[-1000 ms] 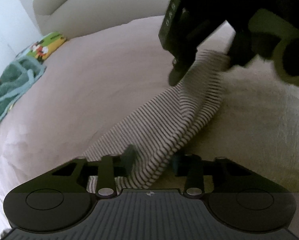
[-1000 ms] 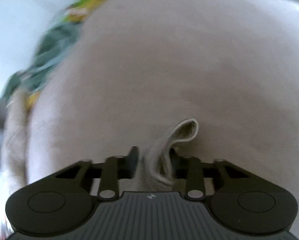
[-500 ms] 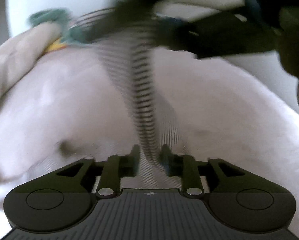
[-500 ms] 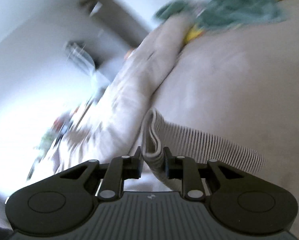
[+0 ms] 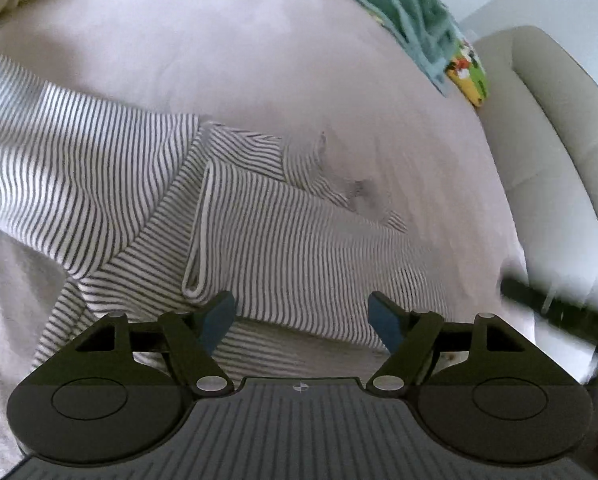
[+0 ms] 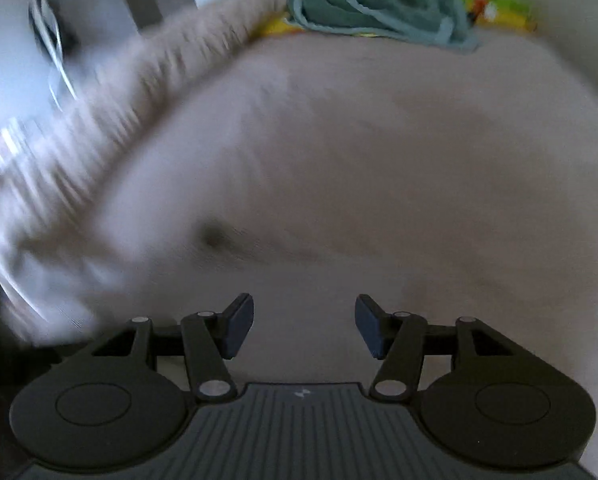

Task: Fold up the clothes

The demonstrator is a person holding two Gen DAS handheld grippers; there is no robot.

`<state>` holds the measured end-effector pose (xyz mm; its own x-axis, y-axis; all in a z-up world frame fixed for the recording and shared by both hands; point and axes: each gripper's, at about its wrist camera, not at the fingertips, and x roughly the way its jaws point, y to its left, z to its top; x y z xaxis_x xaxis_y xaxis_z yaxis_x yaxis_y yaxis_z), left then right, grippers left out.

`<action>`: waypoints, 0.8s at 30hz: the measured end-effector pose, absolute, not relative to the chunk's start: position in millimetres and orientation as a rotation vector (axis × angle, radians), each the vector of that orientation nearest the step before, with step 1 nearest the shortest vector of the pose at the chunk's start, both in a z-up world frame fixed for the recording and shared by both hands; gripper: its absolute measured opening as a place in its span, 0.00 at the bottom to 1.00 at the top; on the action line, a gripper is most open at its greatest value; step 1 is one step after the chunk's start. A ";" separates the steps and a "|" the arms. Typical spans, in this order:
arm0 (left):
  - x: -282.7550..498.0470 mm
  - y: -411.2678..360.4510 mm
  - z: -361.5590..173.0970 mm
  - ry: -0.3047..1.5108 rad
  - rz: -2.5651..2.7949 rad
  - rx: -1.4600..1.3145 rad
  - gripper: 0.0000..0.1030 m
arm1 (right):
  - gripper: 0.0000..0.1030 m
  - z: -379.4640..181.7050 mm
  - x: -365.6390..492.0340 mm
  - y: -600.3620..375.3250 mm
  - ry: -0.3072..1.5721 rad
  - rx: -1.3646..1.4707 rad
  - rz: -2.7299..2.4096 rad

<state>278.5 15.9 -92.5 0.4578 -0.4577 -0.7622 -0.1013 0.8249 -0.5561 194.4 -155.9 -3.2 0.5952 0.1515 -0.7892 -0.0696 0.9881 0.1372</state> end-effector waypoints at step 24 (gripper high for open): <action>277.6 14.8 -74.8 0.974 -0.116 -0.382 0.14 | 0.17 -66.7 181.4 -95.6 0.692 -0.489 0.090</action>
<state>277.6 14.8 -74.8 0.5620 -0.2648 -0.7836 -0.0740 0.9275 -0.3665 181.4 -95.6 -66.7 0.7707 -0.0801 -0.6322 -0.2382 0.8839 -0.4024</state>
